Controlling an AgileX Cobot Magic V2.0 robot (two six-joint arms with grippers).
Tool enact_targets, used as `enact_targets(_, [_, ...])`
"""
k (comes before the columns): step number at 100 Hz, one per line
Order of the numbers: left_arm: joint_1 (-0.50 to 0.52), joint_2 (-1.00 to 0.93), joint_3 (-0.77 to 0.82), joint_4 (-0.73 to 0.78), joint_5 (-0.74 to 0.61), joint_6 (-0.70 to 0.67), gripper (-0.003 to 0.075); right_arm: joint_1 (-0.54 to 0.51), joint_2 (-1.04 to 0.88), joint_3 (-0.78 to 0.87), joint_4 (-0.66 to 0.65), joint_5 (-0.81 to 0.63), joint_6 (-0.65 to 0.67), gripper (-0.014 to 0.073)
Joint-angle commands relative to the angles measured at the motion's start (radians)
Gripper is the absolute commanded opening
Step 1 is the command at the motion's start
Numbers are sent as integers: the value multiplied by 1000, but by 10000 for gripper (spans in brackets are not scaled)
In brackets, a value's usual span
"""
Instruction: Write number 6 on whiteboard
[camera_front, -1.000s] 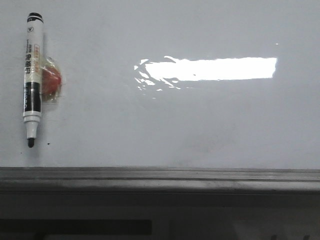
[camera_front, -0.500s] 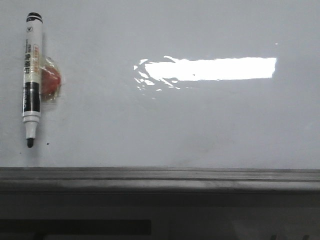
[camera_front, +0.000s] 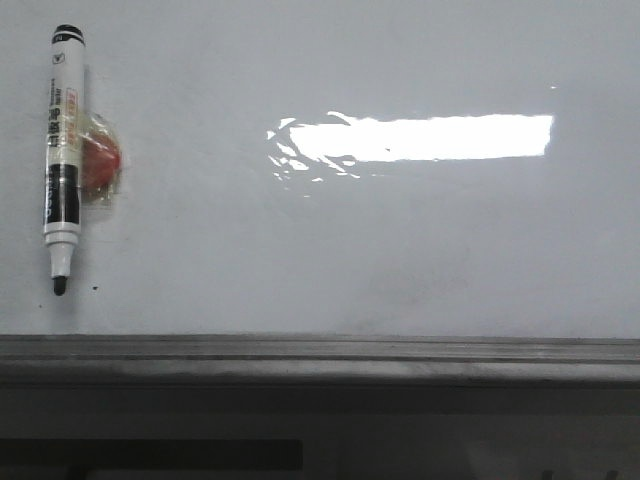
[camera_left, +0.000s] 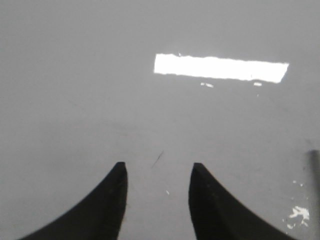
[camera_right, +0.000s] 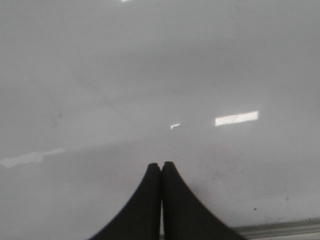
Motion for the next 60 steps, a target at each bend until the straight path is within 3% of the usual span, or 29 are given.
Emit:
enact_targets(1, [-8, 17, -36, -17, -135, -5, 384, -8, 17, -37, -3, -66, -8, -67])
enact_targets(27, [-92, 43, -36, -81, -86, 17, 380, -8, 17, -37, -3, -65, -8, -67])
enact_targets(60, [-448, 219, -36, -81, -182, 75, 380, -8, 17, -37, -3, -65, -8, -67])
